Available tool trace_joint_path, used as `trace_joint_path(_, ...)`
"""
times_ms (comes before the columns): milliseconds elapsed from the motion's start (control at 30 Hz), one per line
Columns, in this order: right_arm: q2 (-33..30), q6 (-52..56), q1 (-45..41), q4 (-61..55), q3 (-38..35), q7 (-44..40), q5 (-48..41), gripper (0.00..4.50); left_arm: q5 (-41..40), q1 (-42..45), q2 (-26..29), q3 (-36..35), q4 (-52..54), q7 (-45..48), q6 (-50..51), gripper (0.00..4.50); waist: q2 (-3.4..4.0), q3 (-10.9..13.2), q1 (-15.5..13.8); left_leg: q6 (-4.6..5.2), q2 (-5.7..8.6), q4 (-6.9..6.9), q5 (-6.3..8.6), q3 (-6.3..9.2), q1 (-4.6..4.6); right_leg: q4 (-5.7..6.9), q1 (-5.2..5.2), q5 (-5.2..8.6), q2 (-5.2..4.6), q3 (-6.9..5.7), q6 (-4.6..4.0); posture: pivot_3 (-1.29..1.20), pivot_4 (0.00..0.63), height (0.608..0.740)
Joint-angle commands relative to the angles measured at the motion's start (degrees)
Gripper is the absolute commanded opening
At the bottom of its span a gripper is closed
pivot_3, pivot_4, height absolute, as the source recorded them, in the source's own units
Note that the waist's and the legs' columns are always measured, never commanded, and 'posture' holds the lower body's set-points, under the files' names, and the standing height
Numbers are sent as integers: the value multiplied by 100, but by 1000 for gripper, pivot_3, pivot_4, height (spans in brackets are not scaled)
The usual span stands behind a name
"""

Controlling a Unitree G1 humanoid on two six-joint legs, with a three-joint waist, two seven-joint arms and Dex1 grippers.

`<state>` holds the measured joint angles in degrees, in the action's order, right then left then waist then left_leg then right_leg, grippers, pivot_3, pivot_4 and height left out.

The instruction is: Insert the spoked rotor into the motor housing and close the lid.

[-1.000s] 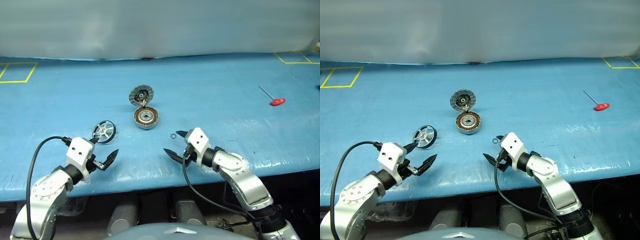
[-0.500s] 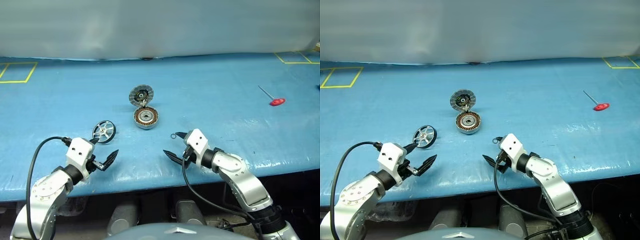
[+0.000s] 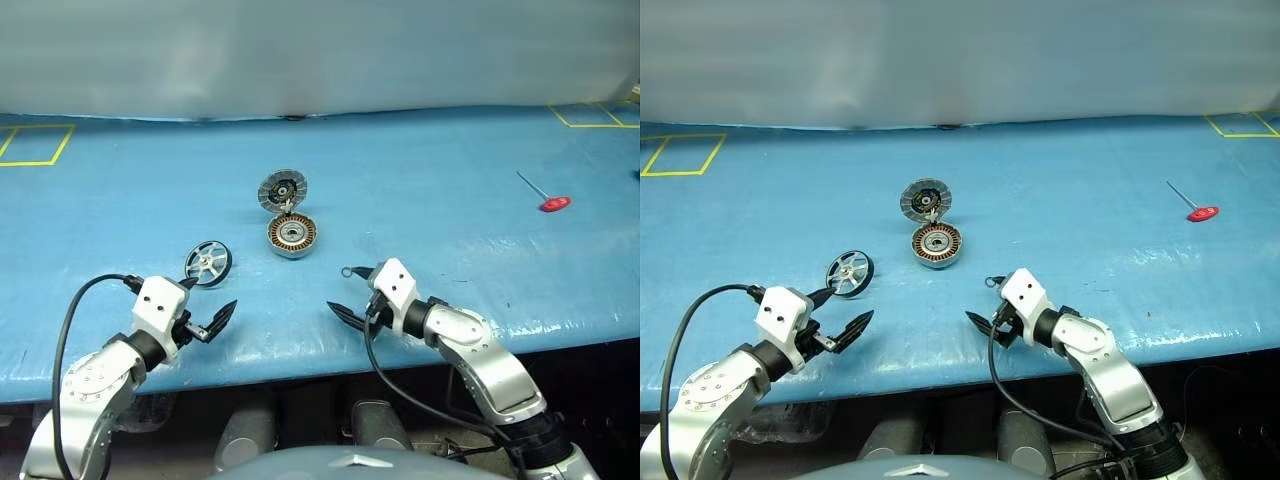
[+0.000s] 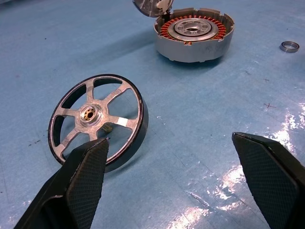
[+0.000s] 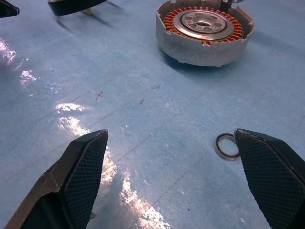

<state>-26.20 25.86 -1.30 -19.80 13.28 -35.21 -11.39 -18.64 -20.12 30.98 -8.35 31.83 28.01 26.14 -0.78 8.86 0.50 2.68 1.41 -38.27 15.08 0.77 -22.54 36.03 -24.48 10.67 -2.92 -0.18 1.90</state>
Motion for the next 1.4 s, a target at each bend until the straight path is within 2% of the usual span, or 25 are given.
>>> trace_joint_path(33,-240,482,-444,-481,-98,-151,-78,4471,-42,8,1,-58,162,37,9,4500,1,1,14,0,0,-2,0,-1,0,1,0,-1,0,1,1,0,150,740)
trace_joint_path(200,-955,1292,-1508,-640,423,-788,63,4471,-13,62,-34,-35,113,24,-23,4500,-1,-1,7,0,-1,-14,0,-1,0,3,2,2,1,-1,15,0,150,740)
trace_joint_path(300,-1375,1235,-2385,-440,1019,-1508,349,4471,2,89,-67,-13,79,21,-44,4500,1,1,9,1,0,-13,0,2,-2,2,1,-5,0,-6,5,0,150,740)
trace_joint_path(400,-1462,1035,-3083,-158,1532,-2097,543,4471,15,90,-97,6,62,15,-71,4500,-1,-1,13,1,0,-12,0,4,-3,0,2,-7,0,-8,1,0,150,740)
trace_joint_path(567,-1051,478,-4197,751,2293,-2813,1023,4471,48,18,-130,3,98,11,-122,4500,-1,0,30,1,0,-12,0,4,-2,0,1,-9,-1,-8,-1,0,150,740)
trace_joint_path(800,-70,-415,-5183,2458,2809,-3130,1664,4471,165,-143,-168,44,182,-11,-244,4500,0,0,19,-2,6,-11,-2,13,-7,0,-2,-14,-9,-14,-8,0,150,740)
trace_joint_path(1067,693,-1310,-5920,4094,2871,-3242,2219,4471,229,-311,-257,97,238,-49,-367,4500,3,1,26,-17,5,2,-10,20,-6,1,-9,-16,-10,-18,-17,0,150,740)
trace_joint_path(1400,1185,-2022,-6468,5654,2913,-3398,2857,4471,301,-367,-372,182,189,-59,-478,4500,8,4,40,-38,4,20,-21,37,-6,3,-14,-15,-9,-32,-34,0,150,740)
